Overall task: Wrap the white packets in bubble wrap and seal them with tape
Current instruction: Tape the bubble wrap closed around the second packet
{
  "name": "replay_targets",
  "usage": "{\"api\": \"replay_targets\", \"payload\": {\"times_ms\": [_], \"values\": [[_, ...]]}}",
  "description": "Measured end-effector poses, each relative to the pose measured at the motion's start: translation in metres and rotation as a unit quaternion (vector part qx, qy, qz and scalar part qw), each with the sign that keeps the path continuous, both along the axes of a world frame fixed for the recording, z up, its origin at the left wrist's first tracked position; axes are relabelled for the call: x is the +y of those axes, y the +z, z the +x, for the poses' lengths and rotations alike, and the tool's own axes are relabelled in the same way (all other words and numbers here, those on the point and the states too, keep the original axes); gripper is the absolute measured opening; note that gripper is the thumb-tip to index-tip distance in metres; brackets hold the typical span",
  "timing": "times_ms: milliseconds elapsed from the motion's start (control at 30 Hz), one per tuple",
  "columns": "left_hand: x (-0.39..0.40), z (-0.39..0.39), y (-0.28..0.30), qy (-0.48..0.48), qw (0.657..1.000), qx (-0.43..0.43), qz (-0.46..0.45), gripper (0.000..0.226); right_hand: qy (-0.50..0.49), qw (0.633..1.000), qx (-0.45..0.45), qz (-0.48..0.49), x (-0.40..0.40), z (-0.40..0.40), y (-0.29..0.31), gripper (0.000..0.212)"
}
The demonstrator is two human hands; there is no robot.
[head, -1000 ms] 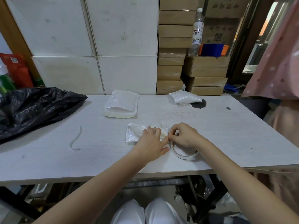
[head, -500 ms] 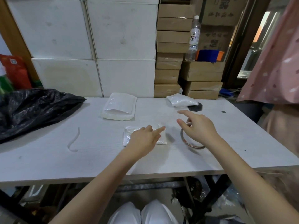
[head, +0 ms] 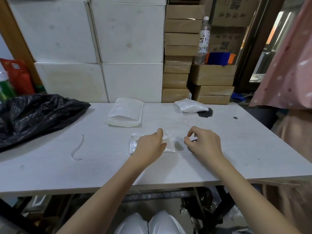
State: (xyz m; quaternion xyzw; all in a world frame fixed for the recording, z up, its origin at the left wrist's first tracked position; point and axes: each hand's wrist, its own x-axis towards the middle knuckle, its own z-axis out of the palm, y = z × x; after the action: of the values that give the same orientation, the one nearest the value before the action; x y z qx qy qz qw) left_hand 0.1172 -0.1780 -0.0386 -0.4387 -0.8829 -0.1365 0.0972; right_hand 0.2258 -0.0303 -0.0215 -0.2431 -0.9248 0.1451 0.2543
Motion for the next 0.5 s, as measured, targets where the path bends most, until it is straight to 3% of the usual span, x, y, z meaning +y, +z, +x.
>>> {"api": "replay_targets", "payload": {"times_ms": [233, 500], "values": [[-0.003, 0.001, -0.007, -0.004, 0.999, -0.020, 0.027, 0.024, 0.022, 0.998, -0.052, -0.024, -0.007, 0.019, -0.025, 0.014], [-0.011, 0.002, 0.004, 0.010, 0.994, -0.101, 0.045, 0.031, 0.018, 0.989, -0.134, 0.062, -0.002, -0.008, -0.024, 0.012]]}}
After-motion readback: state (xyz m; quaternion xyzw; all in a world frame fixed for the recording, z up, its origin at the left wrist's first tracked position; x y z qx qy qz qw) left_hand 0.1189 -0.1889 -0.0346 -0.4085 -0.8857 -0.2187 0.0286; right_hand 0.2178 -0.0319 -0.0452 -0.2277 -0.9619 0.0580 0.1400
